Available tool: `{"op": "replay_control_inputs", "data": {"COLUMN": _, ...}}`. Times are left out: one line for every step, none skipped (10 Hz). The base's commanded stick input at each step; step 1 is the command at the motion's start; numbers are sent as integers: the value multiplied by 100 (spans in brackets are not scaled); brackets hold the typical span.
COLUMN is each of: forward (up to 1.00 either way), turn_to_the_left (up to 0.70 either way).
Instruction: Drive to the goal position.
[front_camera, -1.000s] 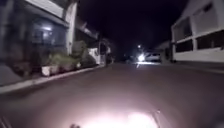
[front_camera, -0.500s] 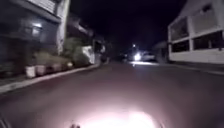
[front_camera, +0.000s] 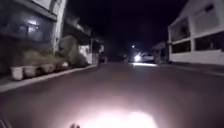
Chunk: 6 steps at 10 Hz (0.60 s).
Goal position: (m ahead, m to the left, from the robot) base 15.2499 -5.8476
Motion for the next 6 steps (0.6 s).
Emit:
{"op": "replay_control_inputs", "data": {"forward": 100, "turn_to_the_left": 0}}
{"op": "replay_control_inputs", "data": {"forward": 100, "turn_to_the_left": 0}}
{"op": "replay_control_inputs", "data": {"forward": 100, "turn_to_the_left": 0}}
{"op": "replay_control_inputs", "data": {"forward": 100, "turn_to_the_left": 0}}
{"op": "replay_control_inputs", "data": {"forward": 100, "turn_to_the_left": 0}}
{"op": "replay_control_inputs", "data": {"forward": 100, "turn_to_the_left": 0}}
